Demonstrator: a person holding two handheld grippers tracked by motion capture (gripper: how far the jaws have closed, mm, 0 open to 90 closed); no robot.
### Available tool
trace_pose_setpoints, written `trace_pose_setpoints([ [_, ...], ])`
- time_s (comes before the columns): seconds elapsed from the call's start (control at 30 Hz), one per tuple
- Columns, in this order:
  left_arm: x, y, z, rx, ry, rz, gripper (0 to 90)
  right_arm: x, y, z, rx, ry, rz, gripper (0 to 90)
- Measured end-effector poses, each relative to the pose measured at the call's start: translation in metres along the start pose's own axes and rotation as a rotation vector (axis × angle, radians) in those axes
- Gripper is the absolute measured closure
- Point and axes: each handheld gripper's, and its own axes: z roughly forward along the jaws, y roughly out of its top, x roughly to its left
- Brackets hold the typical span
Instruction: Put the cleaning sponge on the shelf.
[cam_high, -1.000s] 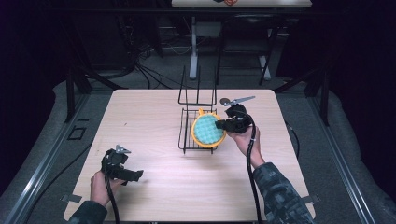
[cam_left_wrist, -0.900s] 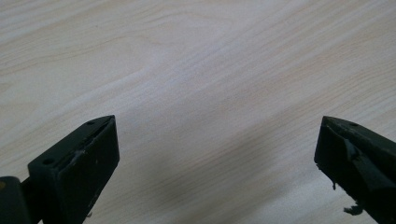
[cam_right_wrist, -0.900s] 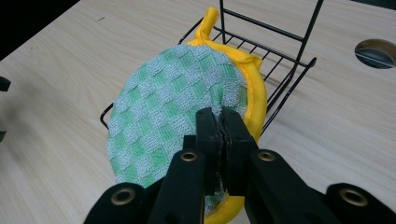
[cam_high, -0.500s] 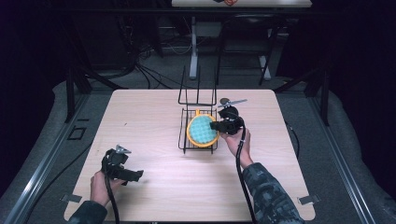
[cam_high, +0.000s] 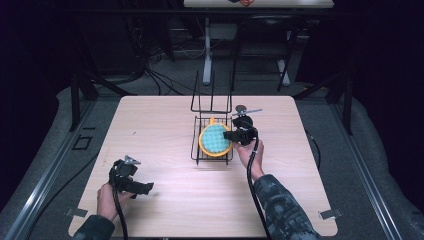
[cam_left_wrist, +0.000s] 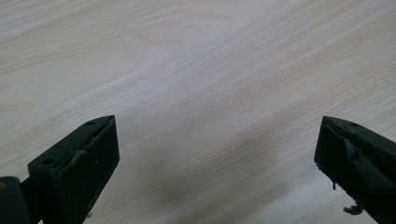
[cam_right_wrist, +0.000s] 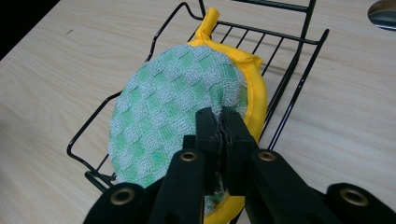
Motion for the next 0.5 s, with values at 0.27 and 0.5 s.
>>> trace_pose_setpoints([
  [0.27,0.000,0.000,0.000,0.001,-0.001,-0.001,0.1,0.002,-0.003,0.010,-0.005,-0.010,0.031,87.3],
  [0.5,0.000,0.000,0.000,0.002,-0.001,0.005,0.1,0.004,-0.006,0.015,-0.004,-0.036,0.042,86.4],
])
